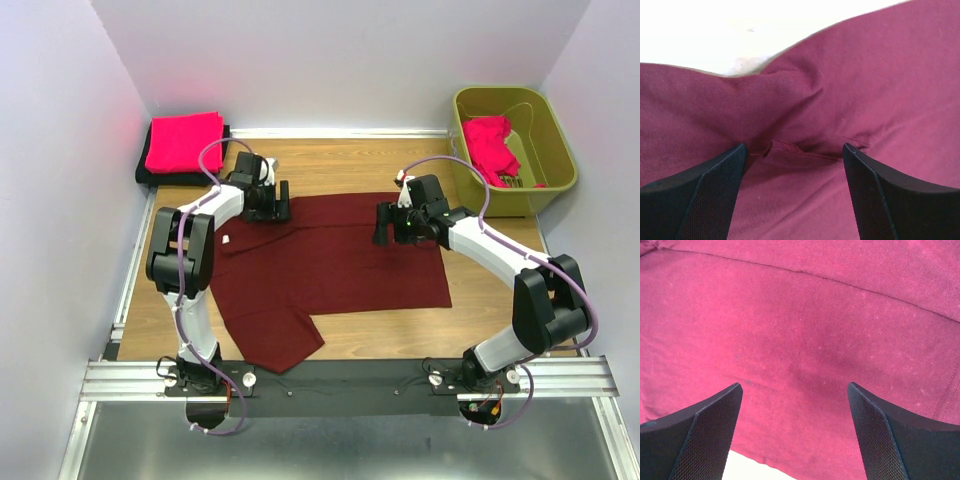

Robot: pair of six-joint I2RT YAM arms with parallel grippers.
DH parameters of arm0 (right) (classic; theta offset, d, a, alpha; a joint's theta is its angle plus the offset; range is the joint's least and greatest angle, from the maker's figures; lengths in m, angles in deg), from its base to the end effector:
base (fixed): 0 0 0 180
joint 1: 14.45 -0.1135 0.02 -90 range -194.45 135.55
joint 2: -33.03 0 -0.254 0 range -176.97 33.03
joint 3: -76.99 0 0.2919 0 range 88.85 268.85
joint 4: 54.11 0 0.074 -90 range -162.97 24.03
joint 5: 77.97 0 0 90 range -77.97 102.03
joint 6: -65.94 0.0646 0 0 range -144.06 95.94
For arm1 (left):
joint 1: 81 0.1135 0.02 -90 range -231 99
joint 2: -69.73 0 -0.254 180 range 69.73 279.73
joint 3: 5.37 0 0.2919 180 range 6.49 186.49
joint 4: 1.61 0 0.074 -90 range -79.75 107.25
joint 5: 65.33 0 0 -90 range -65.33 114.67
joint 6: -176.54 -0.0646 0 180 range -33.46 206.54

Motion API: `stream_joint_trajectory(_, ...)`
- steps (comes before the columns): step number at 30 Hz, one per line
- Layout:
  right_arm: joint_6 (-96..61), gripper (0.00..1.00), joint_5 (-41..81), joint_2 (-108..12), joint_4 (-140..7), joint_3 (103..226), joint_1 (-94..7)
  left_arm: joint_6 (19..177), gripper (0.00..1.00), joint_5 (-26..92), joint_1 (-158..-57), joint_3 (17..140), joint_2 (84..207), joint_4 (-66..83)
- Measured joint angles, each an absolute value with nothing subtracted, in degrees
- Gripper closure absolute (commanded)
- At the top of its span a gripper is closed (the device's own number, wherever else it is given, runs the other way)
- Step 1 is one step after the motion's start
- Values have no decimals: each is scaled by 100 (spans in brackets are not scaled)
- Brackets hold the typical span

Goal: Fold and stack the t-shirts
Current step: Fold the tshirt

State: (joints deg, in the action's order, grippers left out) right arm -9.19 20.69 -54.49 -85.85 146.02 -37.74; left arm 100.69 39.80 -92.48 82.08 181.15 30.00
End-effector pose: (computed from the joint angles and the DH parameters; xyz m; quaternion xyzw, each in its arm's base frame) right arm 0.3397 0.1568 0.1687 -0.0944 0.9333 0.1780 0.2973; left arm 0.4441 -0.1074 0.1189 0.0169 0.9476 -0.1877 0.2581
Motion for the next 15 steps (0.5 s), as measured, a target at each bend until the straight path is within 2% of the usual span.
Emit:
stream_joint_trajectory(8,-921,8,2060,-5460,-8585,14602,-3774,10073,14,4074,-9340,7900,17874,3000)
stream_joint_trajectory(15,-961,8,2025,-5462,-8585,14599,-3774,10270,12,3506,-9283,7941,17898,3004)
